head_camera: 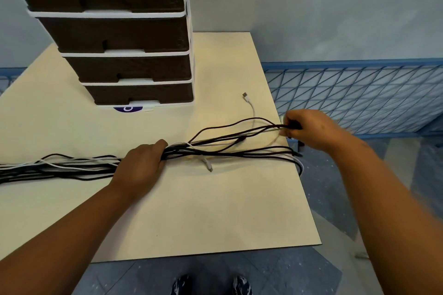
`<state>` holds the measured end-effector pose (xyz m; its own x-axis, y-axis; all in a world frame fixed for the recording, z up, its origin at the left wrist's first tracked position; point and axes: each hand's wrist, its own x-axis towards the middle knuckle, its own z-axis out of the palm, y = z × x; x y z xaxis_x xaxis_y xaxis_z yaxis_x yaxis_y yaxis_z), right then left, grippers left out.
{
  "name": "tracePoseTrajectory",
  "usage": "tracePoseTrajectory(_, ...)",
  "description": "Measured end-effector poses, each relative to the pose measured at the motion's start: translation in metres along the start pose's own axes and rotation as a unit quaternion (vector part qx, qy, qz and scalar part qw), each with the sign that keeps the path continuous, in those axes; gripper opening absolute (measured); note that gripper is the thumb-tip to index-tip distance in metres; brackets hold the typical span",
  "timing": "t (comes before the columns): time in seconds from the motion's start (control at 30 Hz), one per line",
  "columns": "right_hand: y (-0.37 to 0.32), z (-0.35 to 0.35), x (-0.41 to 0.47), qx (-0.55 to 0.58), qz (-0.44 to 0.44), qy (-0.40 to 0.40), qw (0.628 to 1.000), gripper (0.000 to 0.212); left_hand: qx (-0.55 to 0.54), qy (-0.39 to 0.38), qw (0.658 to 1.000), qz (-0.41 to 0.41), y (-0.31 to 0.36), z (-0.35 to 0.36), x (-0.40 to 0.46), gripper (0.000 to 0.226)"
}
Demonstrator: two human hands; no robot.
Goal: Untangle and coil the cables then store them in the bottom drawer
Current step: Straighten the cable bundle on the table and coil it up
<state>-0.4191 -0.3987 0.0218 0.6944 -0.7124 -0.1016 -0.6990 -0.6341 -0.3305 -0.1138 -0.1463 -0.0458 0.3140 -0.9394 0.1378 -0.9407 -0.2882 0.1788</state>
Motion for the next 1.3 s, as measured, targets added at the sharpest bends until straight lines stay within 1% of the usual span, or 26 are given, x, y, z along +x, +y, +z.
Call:
tracePoseTrajectory(0.07, 0.009, 0.009, 0.001, -0.013, 0.035, -0.051, 0.998, 0.015, 0.002, -0.003, 1.0, 0.001, 0.001, 0.0, 0.001, 0.007)
tracePoseTrajectory(0.13, 0.012, 0.01, -0.002, -0.035, 0.067, -0.082, 0.994, 0.031, 0.004, -0.003, 1.0, 0.001, 0.001, 0.0, 0.001, 0.008)
tracePoseTrajectory(0.2, 0.008, 0.005, -0.005, -0.008, 0.062, -0.062, 0.996, 0.043, 0.007, -0.004, 1.0, -0.001, 0.0, 0.0, 0.001, 0.01)
tracePoseTrajectory(0.23, 0.003, 0.003, -0.005, 0.018, 0.041, -0.04, 0.998, 0.042, 0.008, -0.003, 1.0, 0.0, 0.0, 0.0, 0.001, 0.01)
tracePoseTrajectory(0.3, -0.014, 0.0, 0.003, 0.059, -0.005, 0.02, 0.998, 0.029, 0.007, -0.002, 1.0, 0.0, 0.001, 0.0, 0.001, 0.01)
tracePoseTrajectory(0.33, -0.023, 0.0, 0.012, 0.059, -0.014, 0.043, 0.997, 0.025, 0.006, -0.003, 1.0, 0.001, 0.0, 0.001, 0.001, 0.009)
tracePoseTrajectory(0.37, -0.032, 0.004, 0.023, 0.042, -0.013, 0.054, 0.998, 0.026, 0.004, -0.002, 1.0, 0.003, 0.0, 0.001, 0.001, 0.009)
tracePoseTrajectory(0.43, -0.045, 0.015, 0.045, -0.013, 0.003, 0.027, 1.0, 0.037, 0.003, 0.002, 1.0, 0.011, -0.002, 0.002, 0.0, 0.008)
tracePoseTrajectory(0.5, -0.048, 0.033, 0.061, -0.056, -0.014, -0.017, 0.998, 0.043, 0.006, 0.007, 1.0, 0.019, -0.003, 0.002, 0.0, 0.011)
tracePoseTrajectory(0.57, -0.044, 0.05, 0.068, -0.086, -0.032, -0.02, 0.996, 0.037, 0.01, 0.012, 1.0, 0.021, -0.003, 0.002, 0.0, 0.016)
tracePoseTrajectory(0.6, -0.041, 0.054, 0.068, -0.093, -0.028, -0.003, 0.995, 0.034, 0.01, 0.013, 1.0, 0.021, -0.002, 0.002, 0.0, 0.016)
tracePoseTrajectory(0.7, -0.03, 0.053, 0.058, -0.111, 0.008, 0.058, 0.992, 0.027, 0.004, 0.007, 1.0, 0.012, 0.0, 0.001, 0.0, 0.01)
tracePoseTrajectory(0.73, -0.025, 0.05, 0.052, -0.126, 0.029, 0.062, 0.99, 0.025, 0.003, 0.002, 1.0, 0.005, 0.0, 0.0, 0.0, 0.01)
tracePoseTrajectory(0.83, -0.012, 0.032, 0.036, -0.215, 0.116, 0.023, 0.969, 0.027, -0.001, -0.003, 1.0, -0.004, 0.001, -0.002, 0.0, 0.014)
tracePoseTrajectory(0.87, -0.014, 0.026, 0.034, -0.232, 0.137, 0.027, 0.963, 0.028, -0.003, -0.002, 1.0, -0.002, 0.002, -0.002, 0.0, 0.014)
tracePoseTrajectory(0.9, -0.02, 0.022, 0.034, -0.227, 0.14, 0.056, 0.962, 0.027, -0.005, 0.0, 1.0, -0.001, 0.002, -0.003, 0.0, 0.014)
tracePoseTrajectory(0.93, -0.031, 0.021, 0.035, -0.202, 0.117, 0.101, 0.967, 0.026, -0.007, 0.003, 1.0, 0.0, 0.002, -0.004, 0.0, 0.014)
tracePoseTrajectory(0.97, -0.046, 0.023, 0.036, -0.157, 0.064, 0.147, 0.975, 0.024, -0.009, 0.004, 1.0, 0.002, 0.002, -0.003, 0.0, 0.014)
tracePoseTrajectory(1.0, -0.069, 0.027, 0.035, -0.095, -0.007, 0.171, 0.981, 0.023, -0.008, 0.003, 1.0, 0.003, 0.002, -0.004, 0.0, 0.014)
tracePoseTrajectory(1.03, -0.094, 0.033, 0.032, -0.032, -0.08, 0.163, 0.983, 0.022, -0.005, 0.003, 1.0, 0.004, 0.002, -0.003, 0.0, 0.013)
tracePoseTrajectory(1.07, -0.12, 0.042, 0.028, 0.013, -0.152, 0.133, 0.979, 0.022, -0.002, 0.003, 1.0, 0.003, 0.003, -0.004, 0.0, 0.013)
tracePoseTrajectory(1.1, -0.142, 0.054, 0.025, 0.025, -0.209, 0.093, 0.973, 0.021, 0.001, 0.003, 1.0, 0.002, 0.003, -0.004, 0.0, 0.012)
tracePoseTrajectory(1.13, -0.16, 0.066, 0.021, 0.007, -0.243, 0.059, 0.968, 0.021, 0.004, 0.004, 1.0, 0.003, 0.004, -0.004, 0.001, 0.011)
tracePoseTrajectory(1.17, -0.173, 0.078, 0.02, -0.016, -0.257, 0.042, 0.965, 0.02, 0.008, 0.005, 1.0, 0.004, 0.004, -0.004, 0.001, 0.01)
tracePoseTrajectory(1.2, -0.18, 0.088, 0.019, -0.033, -0.253, 0.04, 0.966, 0.019, 0.01, 0.005, 1.0, 0.004, 0.005, -0.004, 0.001, 0.01)
tracePoseTrajectory(1.3, -0.179, 0.099, 0.022, -0.042, -0.232, 0.063, 0.97, 0.012, 0.014, -0.005, 1.0, 0.001, 0.004, -0.004, 0.002, 0.013)
